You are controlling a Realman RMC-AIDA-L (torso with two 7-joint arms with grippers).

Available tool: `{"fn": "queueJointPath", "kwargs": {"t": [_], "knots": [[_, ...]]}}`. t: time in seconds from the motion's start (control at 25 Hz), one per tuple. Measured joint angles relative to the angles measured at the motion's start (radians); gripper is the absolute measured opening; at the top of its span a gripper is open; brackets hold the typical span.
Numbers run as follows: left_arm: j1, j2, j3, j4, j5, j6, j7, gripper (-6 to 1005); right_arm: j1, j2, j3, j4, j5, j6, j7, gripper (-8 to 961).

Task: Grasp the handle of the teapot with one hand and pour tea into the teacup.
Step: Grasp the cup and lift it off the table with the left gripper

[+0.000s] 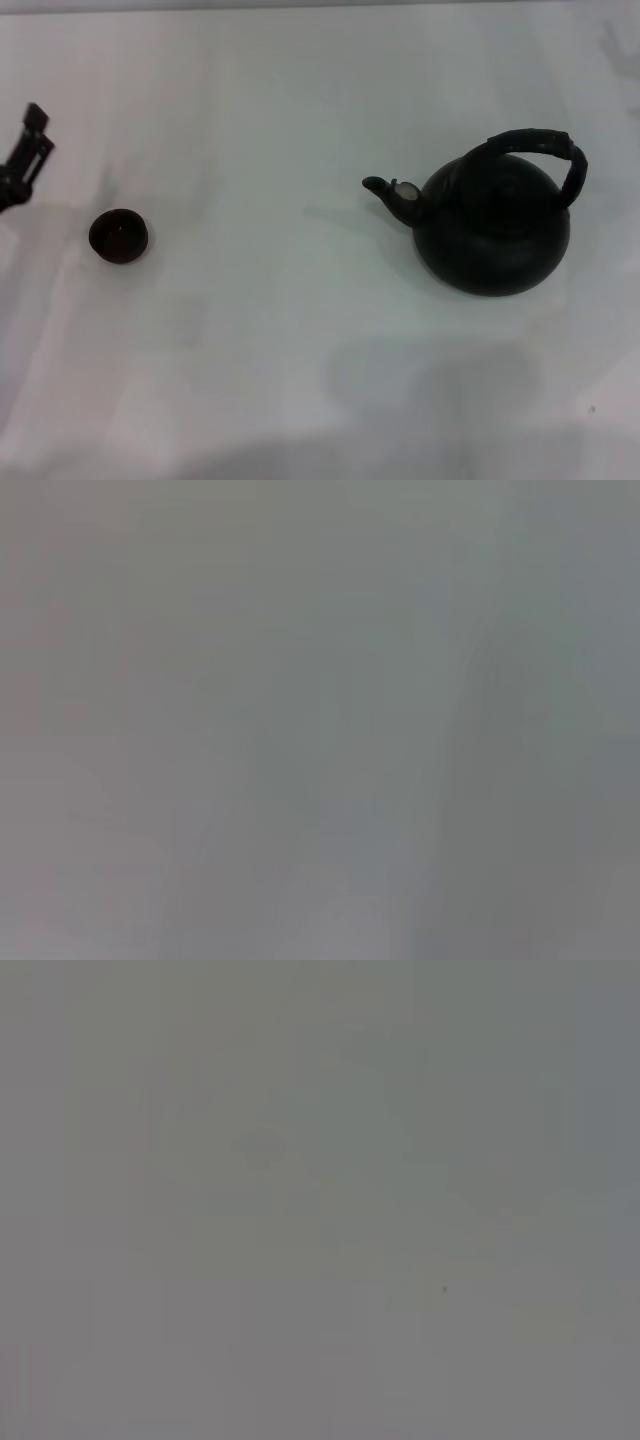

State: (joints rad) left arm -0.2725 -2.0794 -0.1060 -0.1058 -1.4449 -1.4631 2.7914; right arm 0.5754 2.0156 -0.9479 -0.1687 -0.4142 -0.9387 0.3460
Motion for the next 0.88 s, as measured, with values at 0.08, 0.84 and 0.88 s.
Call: {"fn": "queueJointPath", "kwargs": {"t": [0.08,0.84,0.88], "knots": [[0.015,-0.001,0.0,-0.001,0.037,-0.002,0.0,887,0.0,0.0,0.0,0.0,0.0,0.0,0.001,860],[0.121,0.002,0.002,-0.011,0.204,0.027,-0.001,888,0.006,-0.002,0.002,-0.031,0.012,0.033,0.005,859],[0.117,0.002,0.002,-0.01,0.208,0.033,-0.001,887,0.006,-0.001,0.001,-0.031,0.012,0.034,0.005,859]]}}
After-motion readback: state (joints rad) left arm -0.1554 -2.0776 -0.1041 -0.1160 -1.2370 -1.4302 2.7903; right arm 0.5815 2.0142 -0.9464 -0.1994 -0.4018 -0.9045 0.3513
